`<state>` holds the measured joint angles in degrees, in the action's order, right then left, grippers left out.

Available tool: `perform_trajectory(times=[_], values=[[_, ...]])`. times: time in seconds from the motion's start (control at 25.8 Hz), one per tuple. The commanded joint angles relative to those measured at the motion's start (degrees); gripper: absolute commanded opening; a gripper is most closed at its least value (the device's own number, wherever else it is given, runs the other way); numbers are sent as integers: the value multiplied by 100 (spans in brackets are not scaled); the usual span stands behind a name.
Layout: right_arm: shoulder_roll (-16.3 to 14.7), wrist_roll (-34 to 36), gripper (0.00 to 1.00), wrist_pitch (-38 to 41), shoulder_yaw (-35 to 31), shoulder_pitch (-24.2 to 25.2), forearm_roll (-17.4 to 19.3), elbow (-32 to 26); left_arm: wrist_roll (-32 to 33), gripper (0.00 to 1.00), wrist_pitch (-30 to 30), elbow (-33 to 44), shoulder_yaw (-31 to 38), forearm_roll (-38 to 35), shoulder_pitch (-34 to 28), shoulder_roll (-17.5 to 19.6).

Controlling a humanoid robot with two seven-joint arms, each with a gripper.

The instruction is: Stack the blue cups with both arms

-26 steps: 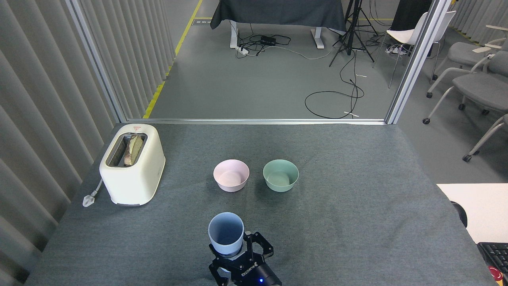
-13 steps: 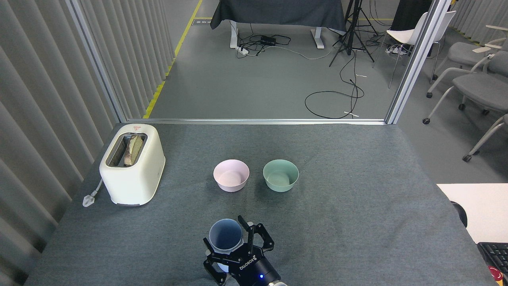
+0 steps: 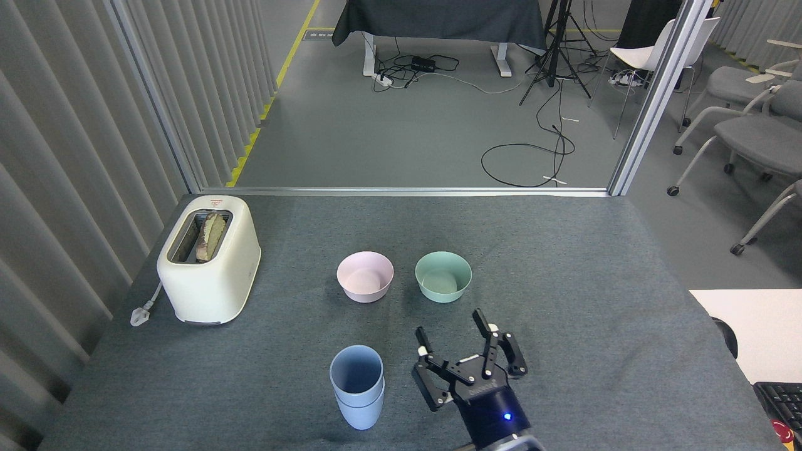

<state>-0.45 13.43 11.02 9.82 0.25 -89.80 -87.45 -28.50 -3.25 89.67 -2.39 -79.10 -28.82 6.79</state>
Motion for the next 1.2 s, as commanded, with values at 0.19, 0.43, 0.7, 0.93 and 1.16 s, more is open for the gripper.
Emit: perform_trajectory(times=[0.19,0.43,0.7,0.93,1.16], values=[[-666,327,100,410,-1246,1416,560,-53,2,100,8,15,19,-9,52,16],[-684,406,100,867,-1800,2075,605,-26,-16,100,44,156,19,-18,60,42],[-728,512,100,823,-1835,2418,578,-26,-16,100,61,164,10,-9,60,42],[-675,547,100,806,-1835,2532,578,-35,-16,100,70,164,10,-18,52,51],[-675,573,100,797,-1844,2532,569,-44,-7,100,79,164,10,-18,52,51]])
